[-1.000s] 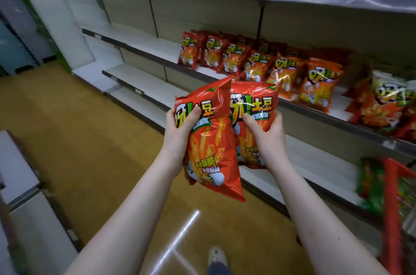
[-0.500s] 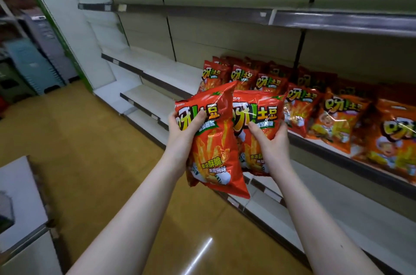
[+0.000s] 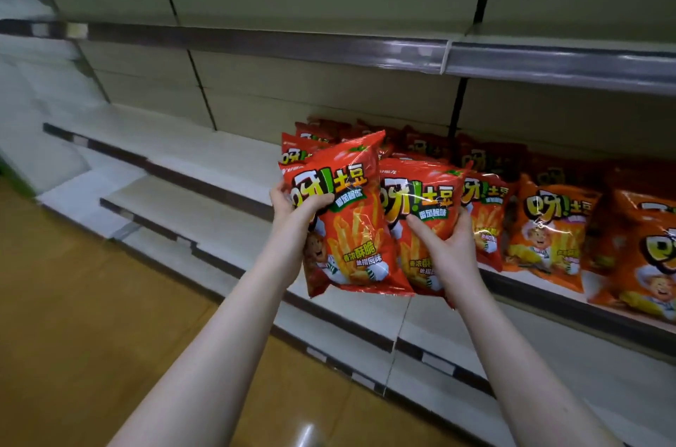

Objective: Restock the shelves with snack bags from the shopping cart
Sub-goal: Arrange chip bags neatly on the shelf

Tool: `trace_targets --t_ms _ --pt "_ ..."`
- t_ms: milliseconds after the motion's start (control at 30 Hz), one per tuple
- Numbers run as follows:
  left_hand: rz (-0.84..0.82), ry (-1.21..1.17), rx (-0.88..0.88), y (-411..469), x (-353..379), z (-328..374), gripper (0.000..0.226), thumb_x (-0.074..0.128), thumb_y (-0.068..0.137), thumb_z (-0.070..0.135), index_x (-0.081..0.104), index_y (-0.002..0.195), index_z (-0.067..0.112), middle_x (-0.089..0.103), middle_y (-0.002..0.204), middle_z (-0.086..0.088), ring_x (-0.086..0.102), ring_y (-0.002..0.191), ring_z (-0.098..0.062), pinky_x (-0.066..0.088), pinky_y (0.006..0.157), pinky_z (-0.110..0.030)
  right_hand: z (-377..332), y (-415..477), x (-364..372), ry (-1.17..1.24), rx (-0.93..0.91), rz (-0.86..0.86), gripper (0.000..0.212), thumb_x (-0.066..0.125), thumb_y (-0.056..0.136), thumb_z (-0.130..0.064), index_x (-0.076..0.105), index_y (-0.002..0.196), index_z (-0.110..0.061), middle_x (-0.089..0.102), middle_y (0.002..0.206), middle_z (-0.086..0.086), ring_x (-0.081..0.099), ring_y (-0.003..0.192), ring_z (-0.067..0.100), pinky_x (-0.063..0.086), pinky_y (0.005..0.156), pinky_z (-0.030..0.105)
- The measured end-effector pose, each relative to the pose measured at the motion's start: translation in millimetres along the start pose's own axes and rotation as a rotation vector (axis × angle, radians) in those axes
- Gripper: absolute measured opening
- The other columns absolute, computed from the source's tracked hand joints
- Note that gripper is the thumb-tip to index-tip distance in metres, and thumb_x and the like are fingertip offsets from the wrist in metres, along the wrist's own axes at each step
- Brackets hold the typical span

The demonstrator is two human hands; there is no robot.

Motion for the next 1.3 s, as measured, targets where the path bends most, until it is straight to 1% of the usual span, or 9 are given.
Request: trace_targets --t_ms 100,233,367,467,567,767,900,1033,1300 --pt "-0.030 0.029 -0.009 52.0 -10.4 3.8 0.085 0.080 0.069 0.025 0.029 0.137 0.022 0.061 0.121 -0.004 0.066 0.100 -0.021 0.055 0.079 -0.036 -4.1 26.8 8.5 -0.046 -0.028 0.119 0.071 0.074 0.078 -0.033 0.035 0.135 -0.019 0.051 0.121 -0.004 0.052 0.108 0.015 0.047 0.092 0.036" --pt "-0.081 0.089 -0.031 110.1 -18.7 6.0 0.066 0.078 0.076 0.021 0.040 0.130 0.020 0.066 0.115 -0.002 0.068 0.098 -0.021 0.056 0.080 -0.044 -5.5 54.4 16.6 -0.080 -0.019 0.239 0.075 0.075 0.077 -0.031 0.032 0.137 -0.015 0.050 0.117 -0.004 0.052 0.104 0.013 0.044 0.080 0.026" --pt "-0.151 0.143 0.005 151.4 -12.0 6.9 0.067 0.080 0.075 0.020 0.040 0.129 0.018 0.065 0.114 0.000 0.067 0.100 -0.018 0.056 0.084 -0.039 -5.8 72.2 22.3 -0.131 -0.013 0.312 0.076 0.075 0.077 -0.033 0.031 0.137 -0.017 0.049 0.117 -0.006 0.052 0.105 0.012 0.046 0.085 0.030" --pt "-0.168 0.253 0.046 174.2 -6.0 4.3 0.077 0.083 0.070 0.033 0.041 0.132 0.019 0.064 0.116 0.003 0.064 0.104 -0.016 0.055 0.088 -0.040 -4.3 83.9 25.2 -0.197 -0.013 0.342 0.076 0.076 0.075 -0.035 0.033 0.135 -0.018 0.050 0.116 -0.007 0.052 0.104 0.011 0.046 0.085 0.030" --pt "-0.158 0.417 0.065 194.0 0.9 -2.3 0.109 0.081 0.049 0.060 0.033 0.139 0.022 0.057 0.128 -0.001 0.057 0.116 -0.023 0.050 0.097 -0.048 -2.1 97.8 23.3 -0.233 -0.020 0.379 0.075 0.077 0.074 -0.035 0.036 0.135 -0.019 0.051 0.115 -0.008 0.052 0.104 0.011 0.045 0.084 0.029" --pt "-0.174 0.487 0.051 218.4 20.1 -26.8 0.092 0.083 0.072 0.023 0.025 0.142 0.008 0.053 0.126 -0.004 0.054 0.114 -0.021 0.046 0.093 -0.033 9.6 120.1 10.2 -0.216 0.023 0.395 0.082 0.077 0.075 -0.033 0.031 0.140 -0.018 0.051 0.118 -0.005 0.053 0.107 0.014 0.047 0.092 0.034" --pt "-0.169 0.572 0.052 227.9 31.7 -45.6 0.082 0.083 0.072 0.022 0.034 0.135 0.006 0.054 0.126 -0.010 0.055 0.117 -0.028 0.046 0.099 -0.039 18.5 129.5 4.8 -0.241 0.052 0.369 0.085 0.078 0.075 -0.030 0.028 0.142 -0.018 0.051 0.117 -0.004 0.052 0.105 0.013 0.048 0.091 0.035" --pt "-0.117 0.693 0.061 234.7 22.1 -53.4 0.079 0.083 0.073 0.025 0.038 0.134 0.003 0.042 0.134 -0.020 0.045 0.122 -0.033 0.039 0.099 -0.037 35.9 135.2 20.5 -0.261 0.093 0.303 0.083 0.076 0.076 -0.028 0.027 0.142 -0.016 0.050 0.114 -0.004 0.051 0.104 0.014 0.047 0.090 0.034" --pt "-0.146 0.721 0.081 245.5 12.7 -62.0 0.077 0.086 0.068 0.014 0.038 0.127 0.001 0.057 0.125 -0.014 0.055 0.118 -0.029 0.042 0.091 -0.028 74.8 141.7 32.7 -0.209 0.162 0.259 0.076 0.075 0.078 -0.020 0.030 0.139 -0.015 0.055 0.114 -0.001 0.055 0.111 0.021 0.047 0.098 0.044"
Point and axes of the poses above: each hand's wrist, its own y-axis towards the middle knuckle, its own x-axis out of the palm, z = x × y, the point moved 10 cm from there along y, towards the middle knuckle
